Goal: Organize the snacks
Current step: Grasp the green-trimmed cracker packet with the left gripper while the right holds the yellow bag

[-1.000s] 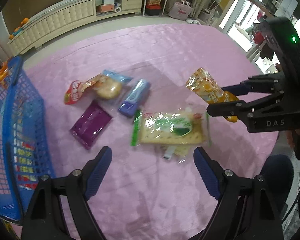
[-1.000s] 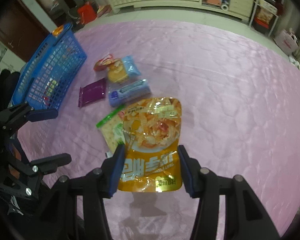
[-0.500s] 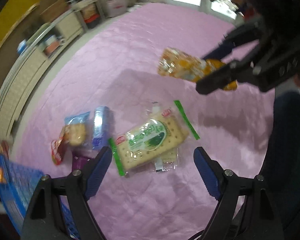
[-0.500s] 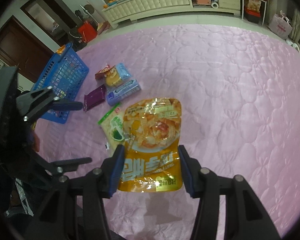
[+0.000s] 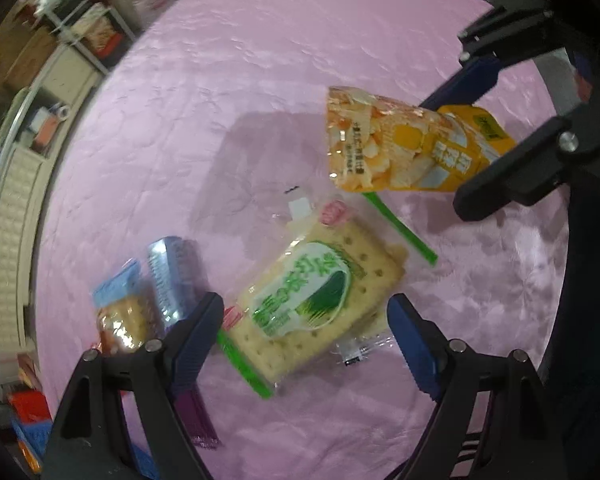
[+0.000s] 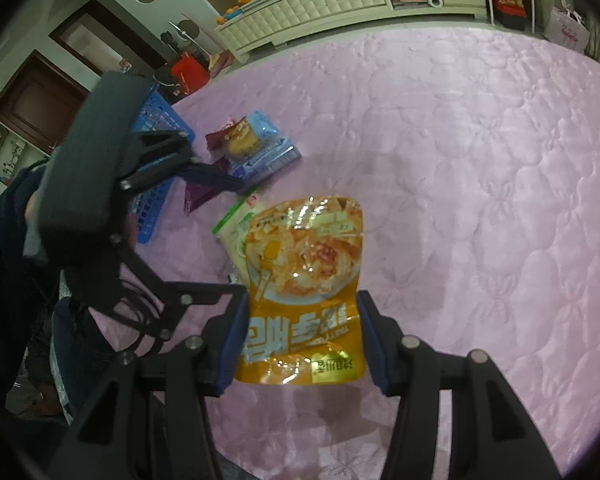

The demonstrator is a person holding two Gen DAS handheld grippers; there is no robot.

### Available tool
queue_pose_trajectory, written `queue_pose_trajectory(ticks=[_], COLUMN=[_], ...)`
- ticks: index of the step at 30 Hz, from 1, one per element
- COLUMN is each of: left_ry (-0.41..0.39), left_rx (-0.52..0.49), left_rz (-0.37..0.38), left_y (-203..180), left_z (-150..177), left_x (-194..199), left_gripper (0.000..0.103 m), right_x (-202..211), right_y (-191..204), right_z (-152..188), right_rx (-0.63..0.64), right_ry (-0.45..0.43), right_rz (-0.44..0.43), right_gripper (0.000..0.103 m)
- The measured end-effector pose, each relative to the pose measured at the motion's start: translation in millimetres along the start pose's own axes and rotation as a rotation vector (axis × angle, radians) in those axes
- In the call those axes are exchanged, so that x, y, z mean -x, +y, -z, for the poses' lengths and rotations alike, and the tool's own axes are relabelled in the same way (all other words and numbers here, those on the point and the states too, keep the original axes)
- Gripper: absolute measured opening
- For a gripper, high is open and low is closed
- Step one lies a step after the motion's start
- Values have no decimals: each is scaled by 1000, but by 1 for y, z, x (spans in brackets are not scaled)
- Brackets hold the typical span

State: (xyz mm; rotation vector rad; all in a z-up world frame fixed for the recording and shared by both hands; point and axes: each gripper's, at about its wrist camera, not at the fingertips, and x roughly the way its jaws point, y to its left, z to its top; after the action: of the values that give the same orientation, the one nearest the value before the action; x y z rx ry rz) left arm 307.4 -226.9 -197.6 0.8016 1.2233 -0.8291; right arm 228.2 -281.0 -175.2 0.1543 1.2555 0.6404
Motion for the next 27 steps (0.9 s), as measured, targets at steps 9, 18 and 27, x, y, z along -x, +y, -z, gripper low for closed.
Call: queue_pose_trajectory(ticks=[9, 18, 27], left_ry=[-10, -7, -138], left_rx=[2, 70, 174], left_rz=[100, 135, 50], left_y=[12, 20, 23], left_z=[-12, -4, 12], left_x=[-29, -23, 22], left_gripper=[82, 61, 58], right_x=[-1, 3, 34], right_y=[-14, -20, 7], right_z=[4, 7, 9], right_rx=[-54, -105, -69], right_ry=[-18, -23, -66], right_rz=[-30, -25, 27], right_gripper=[58, 58, 58])
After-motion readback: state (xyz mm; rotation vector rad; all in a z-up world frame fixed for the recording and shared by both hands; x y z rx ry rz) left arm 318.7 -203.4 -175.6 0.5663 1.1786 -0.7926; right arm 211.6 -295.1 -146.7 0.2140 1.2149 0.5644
